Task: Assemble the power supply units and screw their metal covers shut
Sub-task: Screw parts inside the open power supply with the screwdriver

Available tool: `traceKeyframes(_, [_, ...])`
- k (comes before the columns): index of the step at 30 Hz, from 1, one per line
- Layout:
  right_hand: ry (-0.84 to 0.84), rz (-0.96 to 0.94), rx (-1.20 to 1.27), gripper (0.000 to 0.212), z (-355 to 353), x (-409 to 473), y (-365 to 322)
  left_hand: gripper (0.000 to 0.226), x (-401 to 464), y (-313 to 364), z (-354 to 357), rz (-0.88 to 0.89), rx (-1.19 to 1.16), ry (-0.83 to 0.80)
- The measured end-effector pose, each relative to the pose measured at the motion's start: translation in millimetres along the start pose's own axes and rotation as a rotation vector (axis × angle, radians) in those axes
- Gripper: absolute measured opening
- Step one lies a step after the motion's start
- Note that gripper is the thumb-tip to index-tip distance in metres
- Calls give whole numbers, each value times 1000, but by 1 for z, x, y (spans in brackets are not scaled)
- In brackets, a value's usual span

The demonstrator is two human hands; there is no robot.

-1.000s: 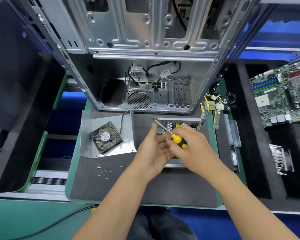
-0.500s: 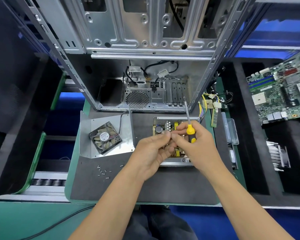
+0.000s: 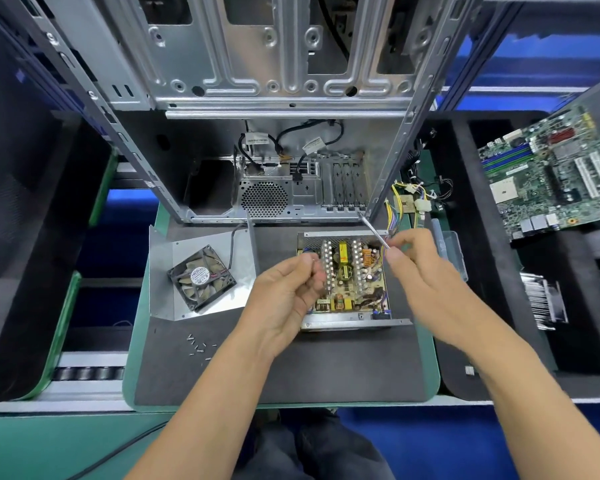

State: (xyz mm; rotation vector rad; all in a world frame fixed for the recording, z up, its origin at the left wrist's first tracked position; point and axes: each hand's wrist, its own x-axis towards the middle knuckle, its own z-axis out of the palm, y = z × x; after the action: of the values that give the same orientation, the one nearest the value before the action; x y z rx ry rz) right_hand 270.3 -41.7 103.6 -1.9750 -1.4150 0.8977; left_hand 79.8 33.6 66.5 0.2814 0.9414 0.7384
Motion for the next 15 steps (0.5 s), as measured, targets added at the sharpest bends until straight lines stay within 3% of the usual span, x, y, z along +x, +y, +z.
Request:
traceKeyframes(1, [-26, -19, -4, 5, -4, -3, 4, 23, 0, 0, -1, 6, 3, 3])
traceKeyframes(6, [79, -237, -122, 23, -8, -16, 7, 22, 0, -2, -4, 68, 58, 7])
traceKeyframes(15, [-3, -200, -136, 24, -4, -17, 2, 11, -2, -1, -3, 152, 137, -47])
